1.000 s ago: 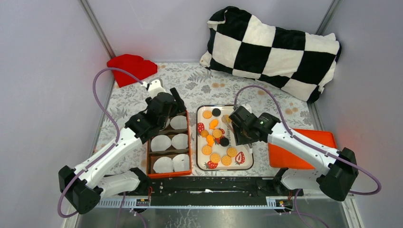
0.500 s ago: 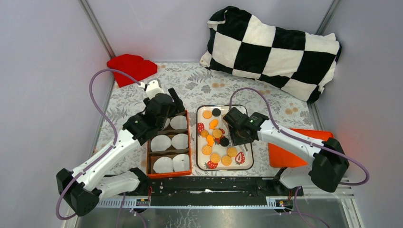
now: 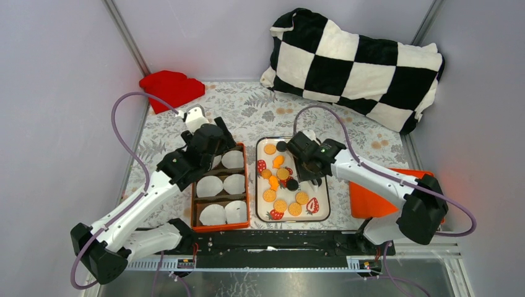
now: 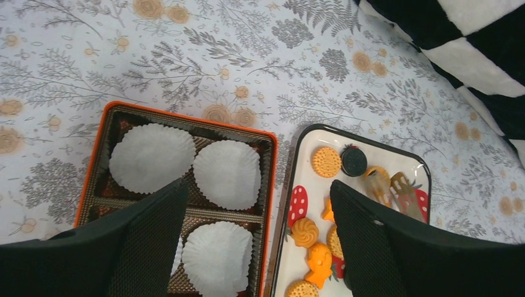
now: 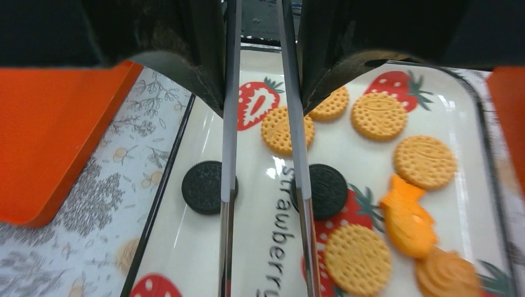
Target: Pack the cookies
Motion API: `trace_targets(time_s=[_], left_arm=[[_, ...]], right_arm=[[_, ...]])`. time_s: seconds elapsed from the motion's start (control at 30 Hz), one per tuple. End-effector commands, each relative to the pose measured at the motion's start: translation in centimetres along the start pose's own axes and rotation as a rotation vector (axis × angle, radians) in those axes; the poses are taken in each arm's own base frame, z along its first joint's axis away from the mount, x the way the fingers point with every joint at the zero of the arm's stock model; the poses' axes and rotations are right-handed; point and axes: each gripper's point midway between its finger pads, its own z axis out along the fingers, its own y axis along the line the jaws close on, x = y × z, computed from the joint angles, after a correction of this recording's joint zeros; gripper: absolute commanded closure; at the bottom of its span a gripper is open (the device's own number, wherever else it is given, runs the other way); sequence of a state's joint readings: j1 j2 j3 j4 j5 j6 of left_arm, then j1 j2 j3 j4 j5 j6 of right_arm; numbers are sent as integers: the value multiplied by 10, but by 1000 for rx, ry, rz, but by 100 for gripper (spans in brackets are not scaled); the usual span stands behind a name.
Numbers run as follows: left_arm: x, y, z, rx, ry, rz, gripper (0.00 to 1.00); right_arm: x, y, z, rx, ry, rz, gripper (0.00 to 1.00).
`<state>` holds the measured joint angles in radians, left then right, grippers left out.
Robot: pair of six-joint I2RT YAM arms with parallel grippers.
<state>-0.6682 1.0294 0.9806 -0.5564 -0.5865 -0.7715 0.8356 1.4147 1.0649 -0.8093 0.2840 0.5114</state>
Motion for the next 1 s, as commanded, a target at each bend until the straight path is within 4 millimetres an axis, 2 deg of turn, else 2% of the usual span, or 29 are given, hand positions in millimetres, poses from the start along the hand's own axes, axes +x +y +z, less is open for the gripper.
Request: trace_targets(time_s=[0.0, 0.1, 0.23, 0.33, 0.47, 0.6, 0.73, 0.97], left_arm=[[-19, 9, -10, -54, -56, -13, 10], [-26, 11, -13, -62, -76, -21, 9], [-32, 17, -16, -90, -99, -34, 9], [-45, 26, -25, -127, -139, -62, 9], [-69, 33, -38, -137, -202, -106, 9], [-76, 44, -42, -164, -206, -115, 9], [-70, 51, -41, -171, -191, -115, 8], [-67, 53, -38, -180, -185, -106, 7]], right_arm=[[-51, 13, -51, -55, -191, 8, 100], [-66, 30, -76, -115, -246, -13, 100], [-72, 58, -88, -178, -256, -76, 100], [-72, 86, -89, -230, -248, -133, 100], [-69, 130, -80, -274, -229, -220, 100], [-68, 160, -67, -309, -201, -275, 100], [-65, 175, -52, -315, -170, -308, 100], [-64, 182, -44, -317, -156, -326, 100]])
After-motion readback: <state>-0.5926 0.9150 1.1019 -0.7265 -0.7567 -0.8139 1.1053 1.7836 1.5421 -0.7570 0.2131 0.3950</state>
